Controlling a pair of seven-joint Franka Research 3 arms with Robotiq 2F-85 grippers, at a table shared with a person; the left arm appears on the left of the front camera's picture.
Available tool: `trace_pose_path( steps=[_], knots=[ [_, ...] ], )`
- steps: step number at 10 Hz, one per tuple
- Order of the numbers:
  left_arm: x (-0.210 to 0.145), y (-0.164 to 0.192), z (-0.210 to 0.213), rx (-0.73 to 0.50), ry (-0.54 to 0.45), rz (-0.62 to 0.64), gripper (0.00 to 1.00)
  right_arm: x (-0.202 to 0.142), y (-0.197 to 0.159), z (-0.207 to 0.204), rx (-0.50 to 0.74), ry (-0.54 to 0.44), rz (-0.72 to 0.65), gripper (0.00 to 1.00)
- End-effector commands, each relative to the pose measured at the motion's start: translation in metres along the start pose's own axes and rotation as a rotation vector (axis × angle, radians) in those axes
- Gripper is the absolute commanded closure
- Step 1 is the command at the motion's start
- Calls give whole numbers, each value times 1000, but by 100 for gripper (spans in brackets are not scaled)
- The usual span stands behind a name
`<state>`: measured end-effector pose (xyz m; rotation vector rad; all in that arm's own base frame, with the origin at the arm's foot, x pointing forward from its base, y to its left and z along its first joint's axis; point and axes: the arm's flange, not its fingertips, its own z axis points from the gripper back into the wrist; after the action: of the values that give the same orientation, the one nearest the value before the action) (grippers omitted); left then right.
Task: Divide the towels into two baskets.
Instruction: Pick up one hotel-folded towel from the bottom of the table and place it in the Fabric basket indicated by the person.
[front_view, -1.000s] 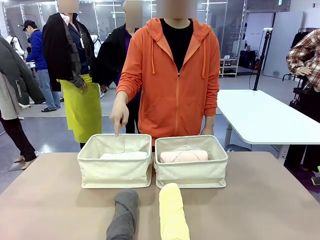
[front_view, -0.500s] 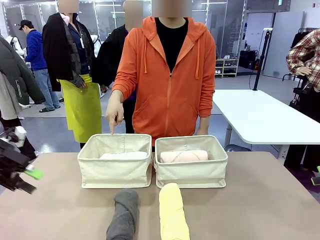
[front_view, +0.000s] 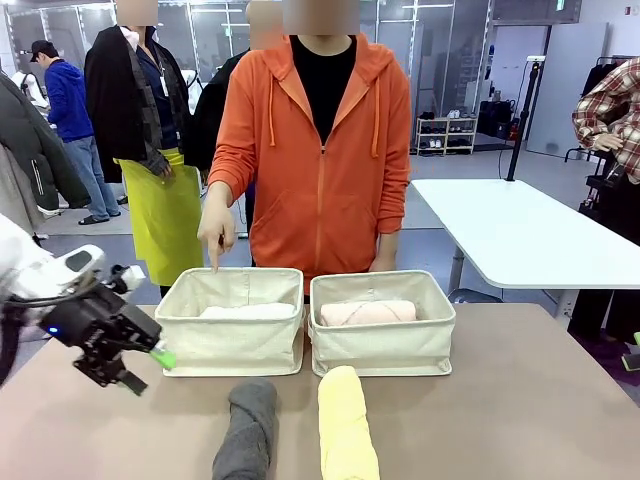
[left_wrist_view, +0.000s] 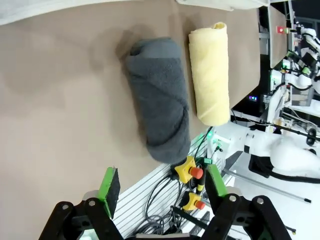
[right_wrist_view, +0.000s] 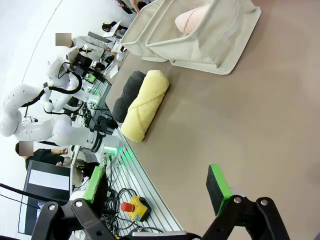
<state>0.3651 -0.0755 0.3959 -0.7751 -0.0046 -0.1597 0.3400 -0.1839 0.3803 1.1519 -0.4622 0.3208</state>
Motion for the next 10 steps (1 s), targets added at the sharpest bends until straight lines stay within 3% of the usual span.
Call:
trace_pose_path(
  steps=[1,10],
  knots=[
    [-36,8,-58,9,-20,35,13,0,3,3,-5,10,-10,0],
    [-38,-10,-120,16,-31,30,13,0,3,3,-5,10,-10,0]
  ],
)
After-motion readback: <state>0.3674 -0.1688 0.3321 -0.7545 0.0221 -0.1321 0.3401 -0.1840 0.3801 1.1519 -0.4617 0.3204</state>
